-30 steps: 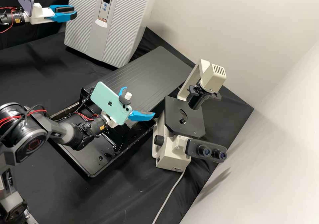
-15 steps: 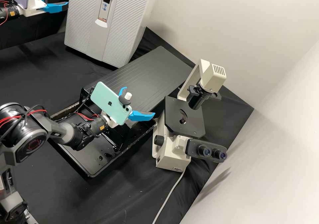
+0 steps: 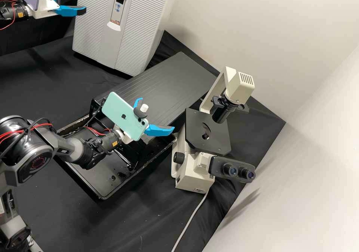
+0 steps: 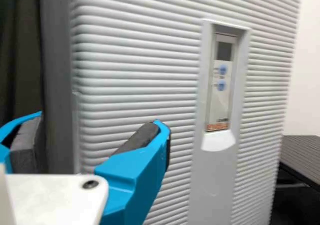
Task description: Open the incubator door
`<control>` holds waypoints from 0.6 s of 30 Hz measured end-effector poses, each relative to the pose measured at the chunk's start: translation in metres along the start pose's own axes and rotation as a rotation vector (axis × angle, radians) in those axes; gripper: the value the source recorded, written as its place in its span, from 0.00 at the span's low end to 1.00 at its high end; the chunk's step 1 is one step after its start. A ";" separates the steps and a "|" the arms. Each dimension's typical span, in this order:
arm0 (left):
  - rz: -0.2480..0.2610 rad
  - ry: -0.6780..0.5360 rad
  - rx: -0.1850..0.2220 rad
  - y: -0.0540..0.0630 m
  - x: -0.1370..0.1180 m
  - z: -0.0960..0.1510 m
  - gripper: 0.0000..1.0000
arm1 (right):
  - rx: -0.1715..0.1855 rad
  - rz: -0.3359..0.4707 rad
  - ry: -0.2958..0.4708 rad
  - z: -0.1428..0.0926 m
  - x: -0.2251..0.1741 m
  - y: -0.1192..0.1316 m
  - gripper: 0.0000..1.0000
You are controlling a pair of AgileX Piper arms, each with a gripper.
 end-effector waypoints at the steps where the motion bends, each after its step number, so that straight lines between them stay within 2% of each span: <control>1: -0.004 -0.006 0.007 0.000 0.002 0.001 1.00 | 0.000 0.000 0.000 0.000 0.000 0.000 1.00; 5: -0.004 -0.023 0.016 0.000 0.009 0.001 1.00 | 0.000 0.000 0.000 0.000 0.000 0.000 1.00; 13: -0.032 -0.005 -0.013 -0.006 0.011 -0.002 1.00 | 0.000 0.000 0.000 0.000 0.000 0.000 1.00; 18: -0.034 -0.004 -0.013 -0.006 0.011 -0.002 1.00 | 0.000 0.000 0.000 0.000 0.000 0.000 1.00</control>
